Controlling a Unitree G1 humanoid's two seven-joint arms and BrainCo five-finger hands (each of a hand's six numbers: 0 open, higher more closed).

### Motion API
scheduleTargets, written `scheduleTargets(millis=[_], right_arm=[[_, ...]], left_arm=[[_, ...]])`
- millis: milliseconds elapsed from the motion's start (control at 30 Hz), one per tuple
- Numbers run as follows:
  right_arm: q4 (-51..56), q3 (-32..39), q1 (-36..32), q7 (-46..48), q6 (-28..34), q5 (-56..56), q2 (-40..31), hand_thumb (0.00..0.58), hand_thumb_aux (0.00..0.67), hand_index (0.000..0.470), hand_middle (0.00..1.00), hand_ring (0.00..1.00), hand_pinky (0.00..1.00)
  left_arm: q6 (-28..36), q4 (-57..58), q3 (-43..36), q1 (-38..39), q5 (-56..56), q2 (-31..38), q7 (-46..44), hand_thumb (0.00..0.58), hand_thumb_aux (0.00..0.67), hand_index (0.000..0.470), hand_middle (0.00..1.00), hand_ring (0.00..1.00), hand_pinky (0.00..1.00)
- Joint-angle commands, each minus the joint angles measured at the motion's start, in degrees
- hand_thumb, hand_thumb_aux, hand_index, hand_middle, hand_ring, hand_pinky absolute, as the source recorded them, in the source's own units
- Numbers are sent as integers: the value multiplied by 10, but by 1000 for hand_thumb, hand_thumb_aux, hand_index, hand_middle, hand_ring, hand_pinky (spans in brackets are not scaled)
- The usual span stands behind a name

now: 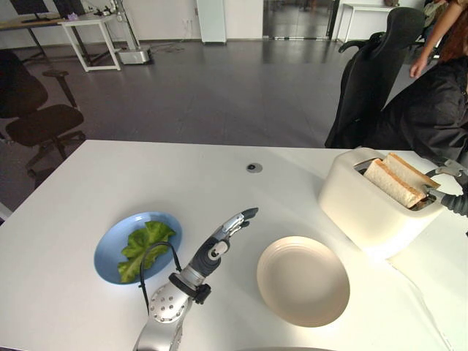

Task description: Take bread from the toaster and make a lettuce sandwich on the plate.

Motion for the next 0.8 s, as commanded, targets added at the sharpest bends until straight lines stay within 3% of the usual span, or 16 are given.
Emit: scheduleTargets(millis=[33, 100, 233, 267, 333, 600, 800], right_arm=[[-14, 13, 8, 11, -5, 1, 5, 534, 481, 337, 0, 0, 0], [-15, 14, 7, 12, -6, 4, 7, 564, 557, 391, 0, 0, 0], [-15, 22, 4, 17, 0, 7, 14, 546, 507, 356, 0, 0, 0], [-13, 23, 1, 14, 2, 6, 15, 553, 525, 369, 0, 0, 0], [-10, 20, -7, 9, 3, 7, 16, 580, 670, 470, 0, 0, 0], [-42, -2, -25, 32, 31, 89, 40, 580, 670, 470, 0, 0, 0], [-118, -86, -78, 95, 175, 302, 44, 580, 670, 470, 0, 0, 0]], left_arm=[[6, 3, -1, -2, 5, 3, -2, 0, 0, 0, 0, 0, 0], [6, 3, 0, -2, 5, 3, -2, 0, 0, 0, 0, 0, 0], [5, 6, 2, -3, 5, 4, -3, 0, 0, 0, 0, 0, 0], [5, 6, 2, -3, 5, 4, -3, 0, 0, 0, 0, 0, 0], [4, 7, 3, -3, 5, 4, -3, 0, 0, 0, 0, 0, 0], [2, 12, 4, -6, 6, 5, -4, 0, 0, 0, 0, 0, 0], [0, 8, 10, -4, 6, 4, 2, 0, 0, 0, 0, 0, 0]])
